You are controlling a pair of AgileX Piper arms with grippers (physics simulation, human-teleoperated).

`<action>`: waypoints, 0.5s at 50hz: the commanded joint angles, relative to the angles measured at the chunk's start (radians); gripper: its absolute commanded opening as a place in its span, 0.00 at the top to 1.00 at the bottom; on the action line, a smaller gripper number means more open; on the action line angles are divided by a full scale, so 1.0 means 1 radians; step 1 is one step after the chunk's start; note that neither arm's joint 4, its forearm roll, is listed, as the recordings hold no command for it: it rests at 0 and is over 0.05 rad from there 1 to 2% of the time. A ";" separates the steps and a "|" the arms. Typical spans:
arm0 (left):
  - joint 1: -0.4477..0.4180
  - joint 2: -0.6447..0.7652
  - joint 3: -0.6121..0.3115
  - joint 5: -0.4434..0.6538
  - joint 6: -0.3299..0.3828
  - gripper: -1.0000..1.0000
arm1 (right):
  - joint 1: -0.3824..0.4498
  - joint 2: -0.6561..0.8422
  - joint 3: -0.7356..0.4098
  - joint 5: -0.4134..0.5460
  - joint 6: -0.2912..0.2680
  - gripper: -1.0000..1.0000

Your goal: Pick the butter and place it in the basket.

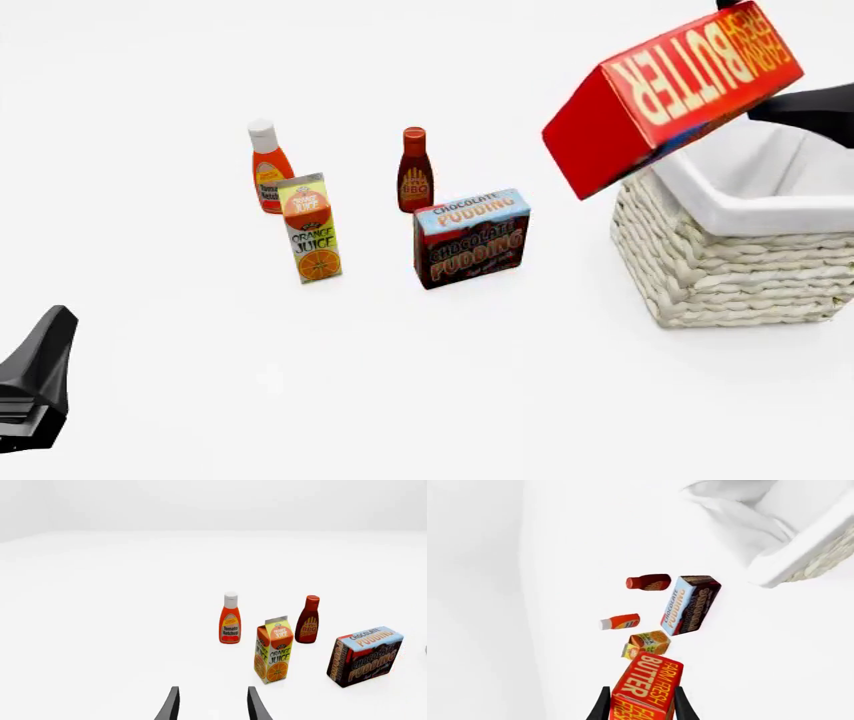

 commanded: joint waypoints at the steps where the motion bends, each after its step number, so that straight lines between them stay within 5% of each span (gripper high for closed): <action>1: 0.000 0.000 0.000 0.000 0.000 0.00 | -0.061 -0.028 0.002 -0.012 0.041 1.00; 25: 0.000 0.000 0.000 0.000 0.000 0.00 | -0.174 0.002 0.023 -0.058 0.048 1.00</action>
